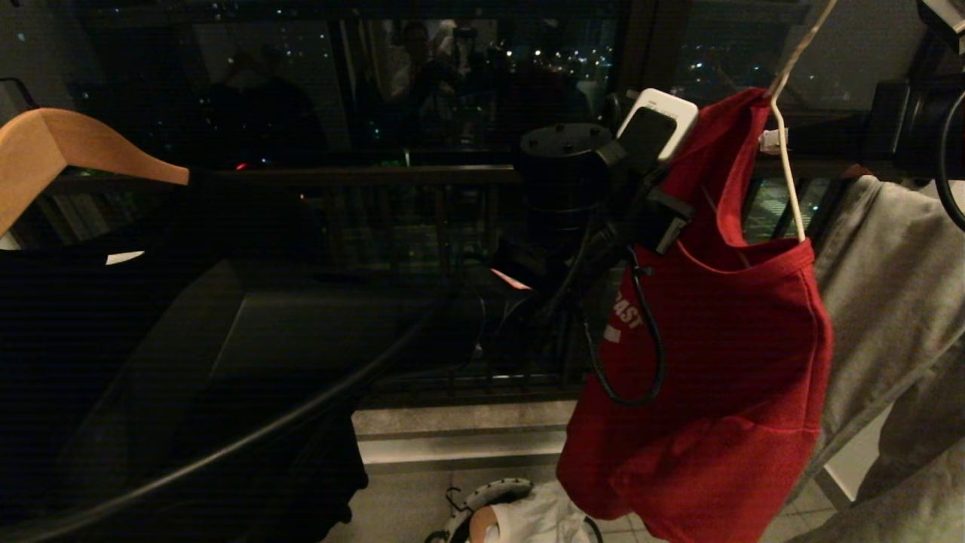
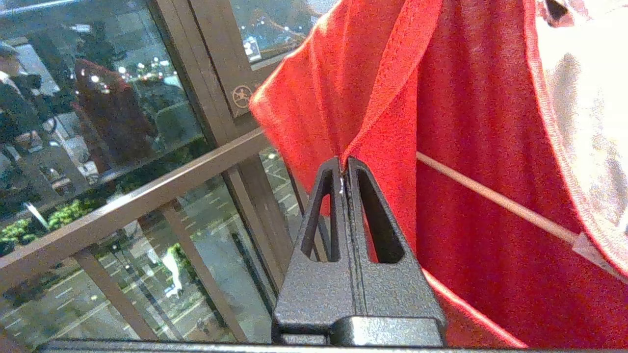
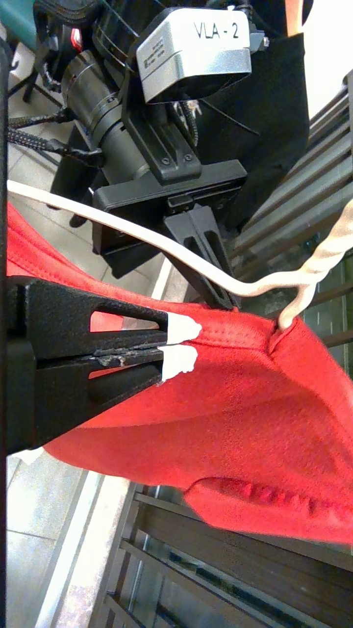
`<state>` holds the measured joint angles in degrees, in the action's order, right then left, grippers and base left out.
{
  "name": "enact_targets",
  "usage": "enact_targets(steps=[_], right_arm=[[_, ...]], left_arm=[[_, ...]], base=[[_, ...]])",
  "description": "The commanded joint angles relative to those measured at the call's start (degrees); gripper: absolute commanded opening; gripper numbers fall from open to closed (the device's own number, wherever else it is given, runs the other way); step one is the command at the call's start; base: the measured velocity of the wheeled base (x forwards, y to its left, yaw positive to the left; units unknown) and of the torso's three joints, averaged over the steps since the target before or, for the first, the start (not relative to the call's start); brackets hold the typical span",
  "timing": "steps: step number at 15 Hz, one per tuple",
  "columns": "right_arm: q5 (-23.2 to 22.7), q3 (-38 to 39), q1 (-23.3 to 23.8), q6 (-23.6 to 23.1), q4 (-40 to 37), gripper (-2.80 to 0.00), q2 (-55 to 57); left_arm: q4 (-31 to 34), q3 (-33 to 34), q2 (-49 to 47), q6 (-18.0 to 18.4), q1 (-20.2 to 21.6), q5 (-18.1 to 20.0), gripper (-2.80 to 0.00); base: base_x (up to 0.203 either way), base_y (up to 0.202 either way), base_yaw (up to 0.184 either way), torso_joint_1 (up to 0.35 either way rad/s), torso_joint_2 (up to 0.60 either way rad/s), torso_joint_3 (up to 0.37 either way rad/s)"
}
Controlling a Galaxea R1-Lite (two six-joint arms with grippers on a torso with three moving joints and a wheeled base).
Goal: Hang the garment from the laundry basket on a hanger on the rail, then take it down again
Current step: Take the clothes off the clothes rack
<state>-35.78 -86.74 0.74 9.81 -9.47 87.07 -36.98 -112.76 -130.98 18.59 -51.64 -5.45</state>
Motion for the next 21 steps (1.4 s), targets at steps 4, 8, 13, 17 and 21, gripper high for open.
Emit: enact_targets(steps=[4,8,13,17,21], right_arm=[[-0.17,-0.36,0.05,0.03,0.33,-2.8,-0.49],[-0.08,-0.07,0.46,0.21,0.42,-2.8,-1.11],[0.01,-0.1,1.83,0.12,0.51,-2.8,-1.49],[0.01,0.08,1.97,0.21,0.34,-2.8,-1.9],[0.1,0.16,1.98,0.29,0.24,-2.8,-1.9]], left_arm=[[3.04,-0.09,3.16,0.04,-0.04,0.13,-2.8],[3.06,0.0,3.54,-0.05,0.57,0.79,-2.8],[7.17,0.09,4.95,-0.13,-0.04,-5.78,-2.8],[6.75,0.15,4.16,0.13,-0.22,-9.63,-2.8],[5.9,0.29,4.54,-0.07,-0.58,-9.41,0.0]], base=[[0.0,0.0,0.0,0.0,0.0,0.0],[0.0,0.0,0.0,0.0,0.0,0.0],[0.0,0.0,0.0,0.0,0.0,0.0],[0.0,0.0,0.0,0.0,0.0,0.0],[0.0,0.0,0.0,0.0,0.0,0.0]])
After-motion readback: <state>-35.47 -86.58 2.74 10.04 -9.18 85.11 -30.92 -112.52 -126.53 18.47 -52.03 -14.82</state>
